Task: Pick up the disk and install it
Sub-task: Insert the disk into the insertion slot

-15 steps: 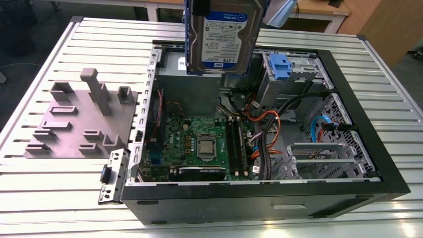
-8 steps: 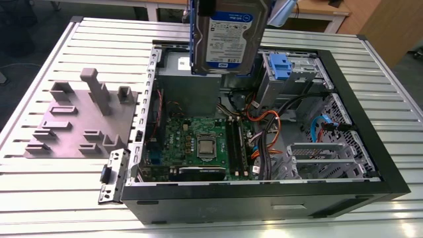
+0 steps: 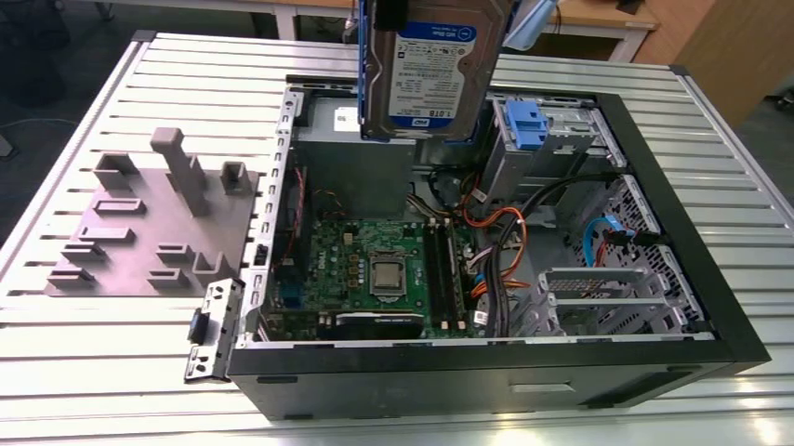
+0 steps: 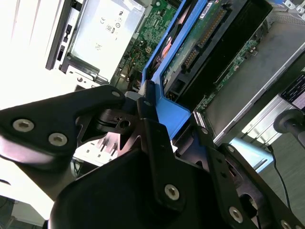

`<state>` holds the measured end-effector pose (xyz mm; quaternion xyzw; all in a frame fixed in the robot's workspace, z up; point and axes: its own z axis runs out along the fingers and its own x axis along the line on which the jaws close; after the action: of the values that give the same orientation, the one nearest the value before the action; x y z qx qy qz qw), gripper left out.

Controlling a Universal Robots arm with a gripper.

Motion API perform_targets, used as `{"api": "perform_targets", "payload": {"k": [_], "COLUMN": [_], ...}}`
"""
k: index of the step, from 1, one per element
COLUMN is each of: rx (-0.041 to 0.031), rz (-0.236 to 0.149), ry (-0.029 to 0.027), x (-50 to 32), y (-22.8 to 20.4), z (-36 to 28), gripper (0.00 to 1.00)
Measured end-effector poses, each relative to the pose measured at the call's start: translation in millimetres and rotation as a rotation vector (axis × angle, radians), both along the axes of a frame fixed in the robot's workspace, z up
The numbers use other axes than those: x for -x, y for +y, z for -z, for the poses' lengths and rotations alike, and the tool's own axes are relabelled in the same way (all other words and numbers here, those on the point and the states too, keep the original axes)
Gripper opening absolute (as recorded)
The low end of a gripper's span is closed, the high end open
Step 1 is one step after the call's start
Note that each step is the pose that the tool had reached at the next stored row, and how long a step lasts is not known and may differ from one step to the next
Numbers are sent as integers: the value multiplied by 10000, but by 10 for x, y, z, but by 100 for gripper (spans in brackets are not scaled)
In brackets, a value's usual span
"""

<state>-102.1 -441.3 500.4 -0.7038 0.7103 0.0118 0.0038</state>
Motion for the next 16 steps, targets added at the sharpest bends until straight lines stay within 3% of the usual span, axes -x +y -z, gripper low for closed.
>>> {"api": "perform_targets", "payload": {"k": [11,16], "rx": [0,-1], "rz": [0,0], "ry": [0,0], "x": [-2,-2], "y": [-1,-44], "z": [0,5], "gripper": [36,36]}}
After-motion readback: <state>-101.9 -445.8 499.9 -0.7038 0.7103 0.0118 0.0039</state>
